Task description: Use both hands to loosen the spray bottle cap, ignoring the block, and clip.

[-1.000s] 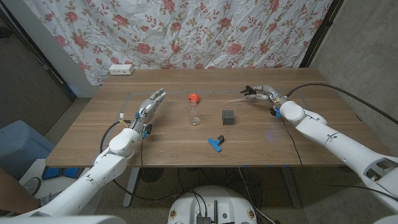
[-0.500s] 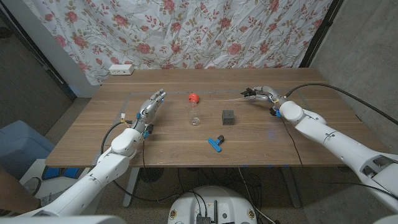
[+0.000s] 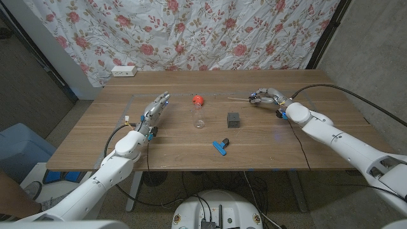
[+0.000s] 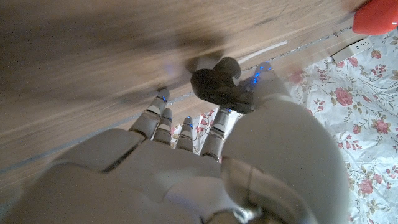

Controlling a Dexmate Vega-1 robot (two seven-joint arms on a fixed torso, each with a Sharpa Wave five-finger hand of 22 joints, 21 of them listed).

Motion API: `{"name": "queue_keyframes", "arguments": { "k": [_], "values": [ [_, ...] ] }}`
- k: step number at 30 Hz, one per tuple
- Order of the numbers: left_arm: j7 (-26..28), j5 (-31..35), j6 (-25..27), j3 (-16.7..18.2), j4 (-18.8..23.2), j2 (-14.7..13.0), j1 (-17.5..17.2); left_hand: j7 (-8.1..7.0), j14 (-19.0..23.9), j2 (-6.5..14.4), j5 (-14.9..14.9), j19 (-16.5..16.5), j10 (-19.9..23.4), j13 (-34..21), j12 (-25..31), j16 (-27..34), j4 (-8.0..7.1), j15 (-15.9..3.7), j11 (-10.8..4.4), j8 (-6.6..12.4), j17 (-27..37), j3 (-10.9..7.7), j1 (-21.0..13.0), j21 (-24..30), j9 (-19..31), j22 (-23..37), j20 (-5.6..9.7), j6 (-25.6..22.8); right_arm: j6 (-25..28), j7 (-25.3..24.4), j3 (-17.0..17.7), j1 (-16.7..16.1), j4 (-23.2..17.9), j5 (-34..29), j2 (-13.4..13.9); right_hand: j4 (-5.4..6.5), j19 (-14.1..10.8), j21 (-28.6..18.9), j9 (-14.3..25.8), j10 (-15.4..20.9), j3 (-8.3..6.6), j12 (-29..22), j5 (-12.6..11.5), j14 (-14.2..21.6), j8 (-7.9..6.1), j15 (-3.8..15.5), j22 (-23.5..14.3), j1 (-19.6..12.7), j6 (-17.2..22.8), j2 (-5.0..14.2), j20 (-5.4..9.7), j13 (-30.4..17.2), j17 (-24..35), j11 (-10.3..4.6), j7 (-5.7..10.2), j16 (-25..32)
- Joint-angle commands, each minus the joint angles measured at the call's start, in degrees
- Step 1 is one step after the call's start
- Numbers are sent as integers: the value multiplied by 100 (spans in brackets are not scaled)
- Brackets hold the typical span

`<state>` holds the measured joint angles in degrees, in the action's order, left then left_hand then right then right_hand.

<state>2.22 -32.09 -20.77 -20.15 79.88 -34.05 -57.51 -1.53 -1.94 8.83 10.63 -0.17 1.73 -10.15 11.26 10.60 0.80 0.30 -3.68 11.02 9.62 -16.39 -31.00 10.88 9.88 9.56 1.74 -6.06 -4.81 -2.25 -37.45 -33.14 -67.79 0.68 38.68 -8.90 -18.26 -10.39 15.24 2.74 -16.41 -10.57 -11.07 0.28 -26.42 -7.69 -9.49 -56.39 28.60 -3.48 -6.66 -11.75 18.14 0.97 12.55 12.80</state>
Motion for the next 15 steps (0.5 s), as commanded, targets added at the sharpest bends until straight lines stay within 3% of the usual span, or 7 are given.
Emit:
{"name": "queue_keyframes", "arguments": {
  "k": [1, 6, 9, 12, 15],
  "values": [
    [10, -41, 13, -5, -28, 31, -5, 11, 35, 75, 33, 24, 43, 5, 30, -16, -12, -5, 11, -1, 16, -57, 18, 22, 18, 19, 96, -53, -81, 225, -47, 82, 45, 0, 55, 26, 109, -3, -98, -202, 60, 9, -83, -126, 221, -58, -18, 129, -372, -84, 7, -13, 29, 68, 2, -30],
    [-12, -38, -28, -10, -74, 48, 14, 18, 36, 96, 36, 24, 50, 5, 27, -20, -15, -2, 19, -4, 15, -74, 38, 20, 18, 19, 92, -63, -105, 298, -29, 72, 1, 29, 100, 66, 254, -8, -262, -464, 117, -13, -208, -266, 668, -134, -19, 300, -1138, -189, -42, -14, 53, 113, -20, -48],
    [-39, -40, -44, -16, -105, 53, 34, 18, 32, 104, 37, 23, 49, 5, 24, -24, -15, 2, 16, -7, 14, -82, 48, 18, 17, 19, 93, -66, -99, 291, -5, 42, -54, 40, 128, 89, 313, -6, -310, -598, 147, -6, -261, -326, 819, -162, -18, 392, -1367, -224, -70, -11, 59, 176, -13, -59],
    [-69, -40, -68, -19, -139, 58, 57, 17, 31, 108, 37, 24, 50, 5, 22, -26, -14, 0, 9, -9, 13, -88, 55, 17, 17, 18, 91, -67, -107, 305, 26, 12, -100, 73, 156, 113, 362, 0, -336, -666, 184, -5, -301, -374, 905, -176, -18, 475, -1486, -259, -87, -10, 61, 161, -14, -70],
    [-110, -40, -96, -21, -181, 58, 89, 24, 24, 112, 38, 22, 51, 5, 20, -30, -13, -2, 13, -9, 12, -96, 64, 15, 17, 18, 93, -75, -181, 322, 54, -4, -98, 108, 168, 175, 437, -2, -379, -769, 265, -12, -411, -430, 1081, -208, -19, 664, -1724, -311, -100, -4, 64, 149, -16, -73]
  ]
}}
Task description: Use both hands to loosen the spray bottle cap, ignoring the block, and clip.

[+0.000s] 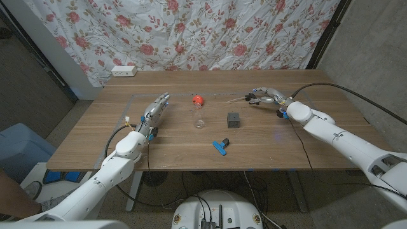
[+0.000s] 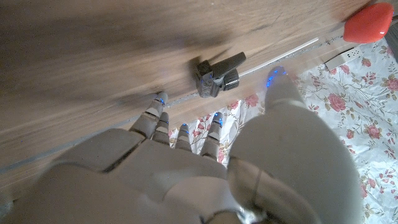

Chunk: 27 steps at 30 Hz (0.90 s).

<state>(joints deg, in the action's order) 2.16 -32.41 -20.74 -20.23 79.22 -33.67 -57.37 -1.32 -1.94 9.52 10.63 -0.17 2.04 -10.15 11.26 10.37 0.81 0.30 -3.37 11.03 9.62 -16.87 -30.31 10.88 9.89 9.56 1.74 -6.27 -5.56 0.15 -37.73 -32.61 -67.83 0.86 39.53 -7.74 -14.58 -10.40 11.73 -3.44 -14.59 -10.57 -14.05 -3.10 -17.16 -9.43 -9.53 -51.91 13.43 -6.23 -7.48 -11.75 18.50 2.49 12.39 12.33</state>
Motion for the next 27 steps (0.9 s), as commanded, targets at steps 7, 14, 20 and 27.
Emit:
{"name": "queue_keyframes", "arguments": {
  "k": [7, 14, 20, 27],
  "values": [
    [-199, 8, -203, -23, -250, 48, 182, -8, -7, 47, 38, 19, -3, 6, 5, -23, -15, -8, -23, -24, 11, -64, 26, 11, 16, 18, 96, -40, -361, 105, 196, -105, -42, 260, 70, 176, 265, 18, -84, -328, 252, -17, -307, -273, 486, -83, -14, 570, -697, -107, -55, 18, 28, -16, -9, -59],
    [-224, 37, -311, -28, -371, 100, 270, -19, -12, 49, 38, 13, -5, 6, -1, -24, -18, -7, -24, -33, 11, -78, 62, 7, 15, 18, 102, -33, -624, 13, 372, -225, -47, 478, 40, 260, 387, 15, -105, -336, 373, -41, -406, -331, 592, 99, -12, 827, -857, -136, 54, 35, 16, -118, -24, -55],
    [-229, 65, -444, -31, -524, 178, 354, -21, -2, 52, 39, 14, 6, 6, 1, -21, -21, -11, -13, -36, 11, -90, 86, 6, 15, 18, 101, -34, -861, -43, 514, -320, 10, 708, -49, 345, 462, 11, -115, -247, 473, -74, -457, -333, 616, 298, -8, 1061, -875, -125, 153, 55, -35, -238, -43, -53],
    [-294, 115, -611, -65, -797, 293, 545, -15, 2, 57, 40, 15, 24, 7, 4, -20, -26, -15, -14, -38, 11, -102, 114, 5, 14, 18, 105, -41, -1030, -89, 654, -415, 59, 977, -179, 413, 537, 14, -121, -65, 550, -118, -475, -310, 633, 432, -4, 1244, -912, -101, 236, 79, -100, -276, -59, -52]
  ]
}}
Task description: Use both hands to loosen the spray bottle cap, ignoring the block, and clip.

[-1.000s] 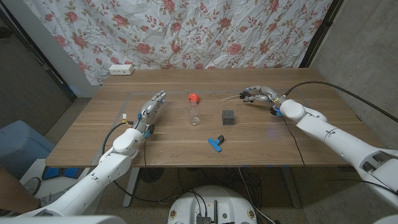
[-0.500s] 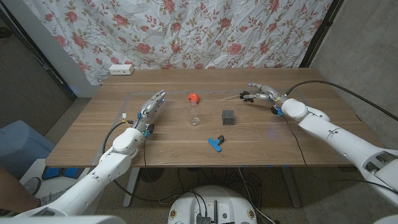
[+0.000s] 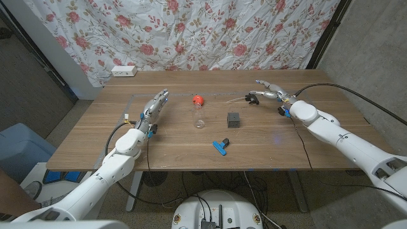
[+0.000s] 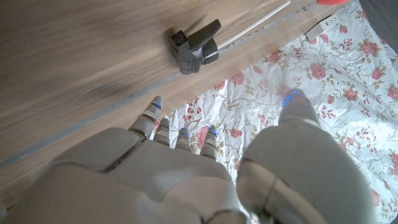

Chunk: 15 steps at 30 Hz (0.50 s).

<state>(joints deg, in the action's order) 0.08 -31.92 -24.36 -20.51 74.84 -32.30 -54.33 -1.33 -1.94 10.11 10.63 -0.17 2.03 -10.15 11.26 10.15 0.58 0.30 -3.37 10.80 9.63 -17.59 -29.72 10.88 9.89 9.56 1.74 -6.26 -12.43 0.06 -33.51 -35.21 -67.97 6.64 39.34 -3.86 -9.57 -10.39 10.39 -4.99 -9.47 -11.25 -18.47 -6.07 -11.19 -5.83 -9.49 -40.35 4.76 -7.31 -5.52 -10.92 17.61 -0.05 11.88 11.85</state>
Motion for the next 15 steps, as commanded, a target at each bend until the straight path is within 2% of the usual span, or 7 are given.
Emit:
{"name": "queue_keyframes", "arguments": {
  "k": [1, 7, 15],
  "values": [
    [-89, 90, -270, -50, -405, 170, 274, -15, 6, -1, 40, 15, 24, 7, 3, 4, -5, -16, -17, -15, 11, -33, 61, 5, 14, 18, 107, -44, -355, -98, 242, -165, 73, 411, -172, 34, 53, 17, 13, 101, 46, -50, -33, -6, 37, 79, -8, 112, -48, 13, 44, -1, -19, -22, -20, -3],
    [-94, 140, -386, -73, -620, 259, 420, -13, 15, 8, 42, 19, 34, 7, 4, 8, -15, -17, -15, -17, 12, -46, 91, 5, 13, 18, 109, -49, -511, -220, 334, -232, 116, 554, -302, 135, 66, 3, 10, 237, 115, -64, -12, 52, 30, 165, -6, 339, -32, 72, 101, 17, -70, -55, -71, 16],
    [-347, 61, -654, -105, -1219, 485, 775, -11, 40, 9, 43, 36, 44, 7, 3, 16, -25, -29, -19, -17, 13, -59, 130, 10, 13, 19, 118, -63, -624, -323, 414, -291, 109, 749, -505, 226, 53, -11, 7, 339, 170, -66, 29, 105, -11, 200, -6, 541, 99, 136, 137, 30, -118, -40, -148, 30]
  ]
}}
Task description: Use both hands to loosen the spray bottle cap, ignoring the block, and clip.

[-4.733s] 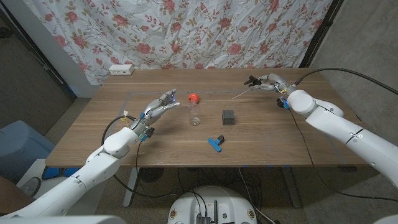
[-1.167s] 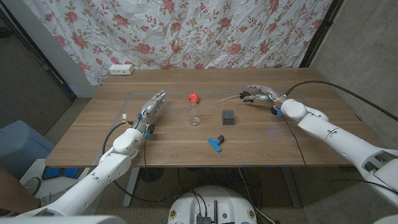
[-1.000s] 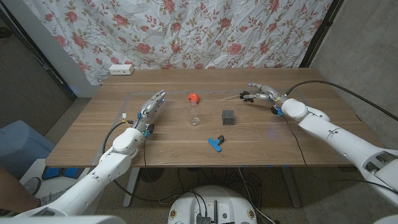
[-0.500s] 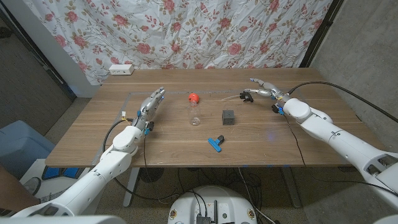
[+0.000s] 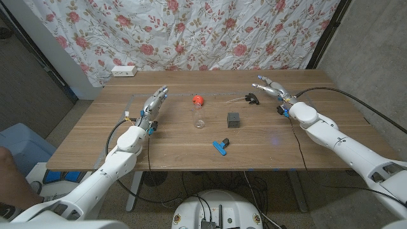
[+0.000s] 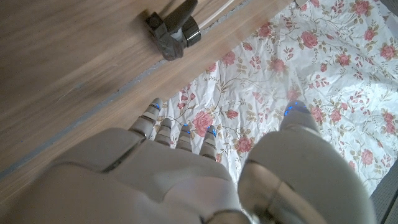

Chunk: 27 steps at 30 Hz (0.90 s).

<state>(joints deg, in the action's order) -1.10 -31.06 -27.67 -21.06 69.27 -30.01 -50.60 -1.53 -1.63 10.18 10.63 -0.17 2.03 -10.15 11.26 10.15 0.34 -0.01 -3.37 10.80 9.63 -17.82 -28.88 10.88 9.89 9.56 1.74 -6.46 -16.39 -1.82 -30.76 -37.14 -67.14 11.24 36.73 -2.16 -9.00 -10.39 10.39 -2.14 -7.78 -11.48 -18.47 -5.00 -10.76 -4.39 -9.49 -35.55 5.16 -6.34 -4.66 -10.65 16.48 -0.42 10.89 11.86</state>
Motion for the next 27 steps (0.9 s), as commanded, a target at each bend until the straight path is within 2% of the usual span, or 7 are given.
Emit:
{"name": "queue_keyframes", "arguments": {
  "k": [1, 5, 10, 19, 21, 24, 27],
  "values": [
    [-220, -12, -354, -55, -710, 282, 428, 11, 7, 3, 43, 34, 44, 8, 2, 15, -4, 4, -18, -17, 13, -37, 55, 9, 12, 19, 121, -44, -234, -157, 142, -106, 16, 297, -268, 67, -5, -12, 6, 59, 7, -42, 34, -1, -56, 61, -6, 81, 70, 46, 54, 4, -9, -4, -53, 30],
    [-203, -27, -504, -52, -864, 400, 488, 13, 0, 9, 44, 39, 43, 8, -1, 12, -18, -2, -7, -18, 16, -43, 84, 10, 12, 19, 124, -47, -323, -207, 189, -163, 26, 435, -402, 114, -24, -21, 5, 114, 32, -46, 62, 23, -58, 67, -5, 183, 100, 83, 65, 8, -29, -7, -92, 36],
    [-189, -19, -506, -62, -903, 412, 516, 2, -17, 29, 47, 37, 22, 8, -13, 7, -49, -18, 7, -33, 21, -58, 138, 8, 11, 20, 136, -20, -356, -181, 221, -188, 25, 555, -479, 177, -50, -30, 5, 153, 55, -41, 101, 63, -48, 79, -6, 306, 106, 144, 76, 12, -51, -2, -164, 49],
    [33, 57, -538, -94, -902, 547, 535, 19, -4, 57, 55, 34, 32, 9, -13, 15, -98, -19, 29, -40, 26, -92, 219, 6, 10, 21, 128, -9, -496, -205, 401, -360, -7, 963, -671, 405, -90, -37, 6, 206, 138, -11, 236, 114, -16, 107, -6, 738, 80, 346, 122, 17, -102, 52, -396, 63],
    [52, 74, -532, -110, -893, 563, 548, 25, 5, 62, 57, 44, 39, 9, -11, 18, -106, -17, 27, -39, 26, -99, 233, 9, 10, 21, 139, -12, -656, -208, 486, -410, 78, 1147, -804, 437, -93, -36, 6, 224, 151, -12, 251, 129, -11, 105, -6, 799, 70, 372, 134, 18, -108, 71, -423, 68],
    [105, 101, -506, -131, -870, 591, 557, 31, 15, 71, 60, 48, 41, 10, -12, 22, -118, -12, 32, -38, 27, -112, 251, 10, 10, 21, 134, -14, -1117, -2, 642, -429, 423, 1566, -1109, 527, -81, -29, 6, 288, 181, -21, 285, 139, -5, 99, -7, 962, 61, 450, 138, 19, -122, 104, -467, 70],
    [170, 106, -489, -141, -840, 629, 541, 38, 19, 81, 64, 48, 48, 10, -10, 23, -131, -11, 33, -37, 27, -126, 269, 10, 9, 21, 136, -19, -1346, 98, 708, -436, 614, 1767, -1295, 635, 119, 31, -3, 268, 249, 15, 340, 90, 56, 66, -5, 1200, -115, 505, 107, 21, -152, 96, -456, 43]
  ]
}}
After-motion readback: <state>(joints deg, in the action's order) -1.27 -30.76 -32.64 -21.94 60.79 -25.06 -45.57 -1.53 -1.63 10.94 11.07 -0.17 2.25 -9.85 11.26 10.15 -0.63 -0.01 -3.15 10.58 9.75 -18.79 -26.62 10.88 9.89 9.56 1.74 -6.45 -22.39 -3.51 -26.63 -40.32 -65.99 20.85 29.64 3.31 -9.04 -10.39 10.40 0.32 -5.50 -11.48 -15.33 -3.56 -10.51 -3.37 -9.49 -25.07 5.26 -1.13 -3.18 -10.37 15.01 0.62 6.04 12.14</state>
